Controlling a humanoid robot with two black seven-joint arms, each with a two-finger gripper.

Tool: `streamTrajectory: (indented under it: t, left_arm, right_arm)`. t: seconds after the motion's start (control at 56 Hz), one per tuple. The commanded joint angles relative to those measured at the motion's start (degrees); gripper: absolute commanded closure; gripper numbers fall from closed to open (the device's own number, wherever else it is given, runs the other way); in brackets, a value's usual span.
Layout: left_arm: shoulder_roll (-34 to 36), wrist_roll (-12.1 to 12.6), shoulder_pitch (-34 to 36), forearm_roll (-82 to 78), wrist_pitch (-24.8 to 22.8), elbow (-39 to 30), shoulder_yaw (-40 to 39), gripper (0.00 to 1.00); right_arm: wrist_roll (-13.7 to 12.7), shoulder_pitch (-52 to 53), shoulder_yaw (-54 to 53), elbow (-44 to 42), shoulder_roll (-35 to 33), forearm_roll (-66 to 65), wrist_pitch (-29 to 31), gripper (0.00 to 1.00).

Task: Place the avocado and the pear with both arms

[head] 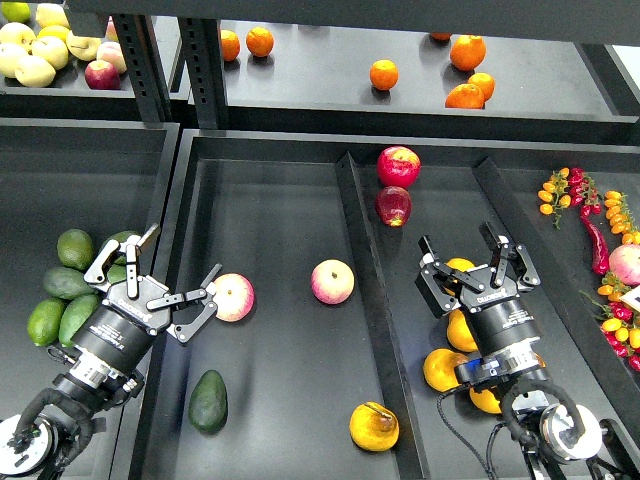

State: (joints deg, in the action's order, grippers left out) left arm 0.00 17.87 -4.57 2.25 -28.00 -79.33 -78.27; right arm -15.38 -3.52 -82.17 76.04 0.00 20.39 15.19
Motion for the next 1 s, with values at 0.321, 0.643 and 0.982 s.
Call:
streamTrajectory:
  t: [0.321, 0.643, 0.982]
  left_arm:
    - [0.0, 0.1, -0.8, -0.1, 0.0, 0.0, -0.7, 0.00]
    - [0.0, 0.8, -1.0, -0.1, 0.0, 0.0, -0.7, 0.00]
    - [0.0, 0.9, -1.0, 0.9, 0.0, 0.0, 1.2, 0.00]
  right_arm:
    - [-0.1, -0.1, -0.1, 0.0, 0.0, 0.0, 0.2, 0.00]
    - [-0.1, -0.1, -0.1, 0.0, 0.0, -0.1, 0.0, 0.00]
    - [-0.1, -0.1, 0.0, 0.0, 0.0, -0.1, 0.0, 0.00]
